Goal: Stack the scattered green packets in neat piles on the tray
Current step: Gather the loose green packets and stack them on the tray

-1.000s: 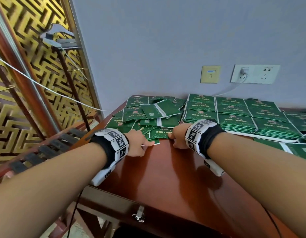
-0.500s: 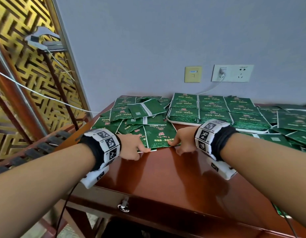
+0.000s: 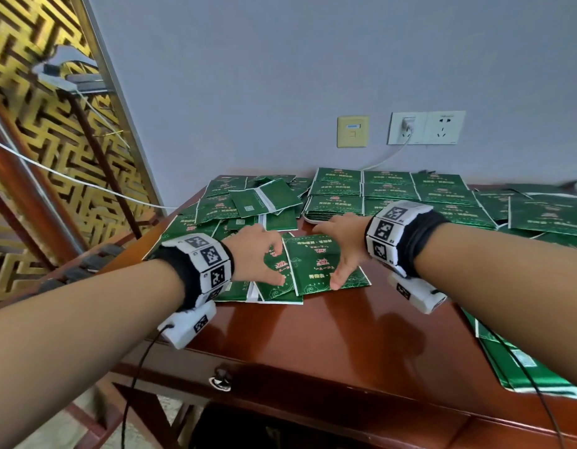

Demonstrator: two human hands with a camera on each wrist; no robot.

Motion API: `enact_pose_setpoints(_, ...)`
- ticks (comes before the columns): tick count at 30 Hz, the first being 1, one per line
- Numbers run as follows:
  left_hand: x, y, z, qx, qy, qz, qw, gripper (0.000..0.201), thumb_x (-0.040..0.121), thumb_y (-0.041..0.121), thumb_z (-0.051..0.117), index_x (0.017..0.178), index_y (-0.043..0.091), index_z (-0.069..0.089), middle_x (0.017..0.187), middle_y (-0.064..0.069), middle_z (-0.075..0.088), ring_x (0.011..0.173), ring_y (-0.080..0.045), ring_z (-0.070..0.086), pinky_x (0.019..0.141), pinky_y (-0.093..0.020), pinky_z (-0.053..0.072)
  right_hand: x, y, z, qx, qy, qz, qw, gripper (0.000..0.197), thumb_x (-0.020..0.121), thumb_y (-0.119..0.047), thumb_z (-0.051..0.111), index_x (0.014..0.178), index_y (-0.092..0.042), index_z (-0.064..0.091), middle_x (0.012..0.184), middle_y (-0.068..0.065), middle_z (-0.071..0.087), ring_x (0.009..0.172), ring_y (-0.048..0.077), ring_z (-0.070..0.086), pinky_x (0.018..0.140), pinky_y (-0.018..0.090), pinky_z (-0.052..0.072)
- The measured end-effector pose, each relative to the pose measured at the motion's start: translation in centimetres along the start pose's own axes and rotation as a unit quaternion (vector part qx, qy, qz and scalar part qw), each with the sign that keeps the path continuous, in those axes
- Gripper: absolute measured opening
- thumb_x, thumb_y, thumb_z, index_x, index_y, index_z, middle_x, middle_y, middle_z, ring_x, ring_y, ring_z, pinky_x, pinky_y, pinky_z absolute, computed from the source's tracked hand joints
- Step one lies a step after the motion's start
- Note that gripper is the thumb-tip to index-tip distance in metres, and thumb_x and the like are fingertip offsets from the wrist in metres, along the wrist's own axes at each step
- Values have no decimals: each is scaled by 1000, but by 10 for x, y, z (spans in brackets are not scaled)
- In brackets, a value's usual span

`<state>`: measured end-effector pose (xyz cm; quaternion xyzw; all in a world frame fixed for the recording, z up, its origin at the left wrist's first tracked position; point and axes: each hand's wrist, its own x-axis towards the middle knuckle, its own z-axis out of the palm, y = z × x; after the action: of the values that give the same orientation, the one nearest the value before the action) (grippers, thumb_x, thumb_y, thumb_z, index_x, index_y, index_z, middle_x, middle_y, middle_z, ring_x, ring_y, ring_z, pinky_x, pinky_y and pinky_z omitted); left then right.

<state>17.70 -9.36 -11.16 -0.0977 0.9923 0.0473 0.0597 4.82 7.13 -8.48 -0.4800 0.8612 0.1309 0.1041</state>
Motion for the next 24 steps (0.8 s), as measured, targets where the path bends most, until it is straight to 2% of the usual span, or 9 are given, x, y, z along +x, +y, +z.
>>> enact_pose_setpoints(3,15,-10,7,37,-39,-65,996,109,63,71,69,149,27,19,139,-6,30,130,-23,30,107,-44,36,14,2,3,16,-28,-6,999,133,53,-62,81,153,-25,1,158,-2,13,144,25,18,116,46,19)
enact_pose_setpoints(5,25,-13,9,35,-63,-81,994,123,60,78,66,153,24,6,153,-8,19,140,-28,22,113,-45,29,27,3,9,21,-51,-16,998,138,52,-62,82,152,-24,-5,159,-2,9,145,22,16,117,46,17)
enact_pose_setpoints(8,37,-12,13,32,-113,-83,990,131,61,80,63,153,16,-5,159,-12,11,144,-29,17,116,-42,24,41,5,17,82,-90,-21,992,139,53,-56,85,152,-20,-6,157,-1,21,142,20,25,116,42,22)
enact_pose_setpoints(11,42,-11,14,31,-138,-87,986,133,60,81,63,153,15,-6,159,-11,12,144,-28,20,116,-42,25,47,7,15,105,-61,-39,992,129,53,-53,87,151,-18,12,146,-3,40,135,19,39,113,37,29)
enact_pose_setpoints(14,44,-13,8,12,-134,-82,988,128,63,72,70,154,18,-2,157,-8,22,140,-25,30,113,-38,31,47,9,13,106,4,-51,993,108,53,-50,87,142,-18,34,131,-4,55,120,18,53,103,31,38)
enact_pose_setpoints(17,41,-18,2,-34,-117,-68,990,116,65,58,79,153,27,10,151,-1,37,131,-19,43,109,-33,35,43,15,13,84,86,-23,992,85,62,-47,83,133,-20,44,120,-3,60,109,21,58,92,33,45)
enact_pose_setpoints(19,37,-19,-3,-13,-85,-70,994,106,68,52,79,152,24,20,149,0,40,130,-19,44,109,-33,36,39,23,12,87,133,7,987,65,69,-42,80,122,-22,51,112,-2,63,101,21,60,84,32,47)
enact_pose_setpoints(21,35,-20,-10,24,-41,-75,996,82,75,44,77,144,18,39,141,-2,49,124,-21,50,104,-34,40,34,32,7,104,156,24,982,50,73,-38,78,114,-20,56,106,-1,64,94,20,60,80,31,47)
enact_pose_setpoints(24,37,-25,-24,6,31,-52,998,29,83,29,72,106,15,63,101,2,64,93,-19,58,82,-29,46,24,42,-3,140,152,27,978,54,72,-39,80,116,-16,61,105,1,67,99,23,63,83,29,47)
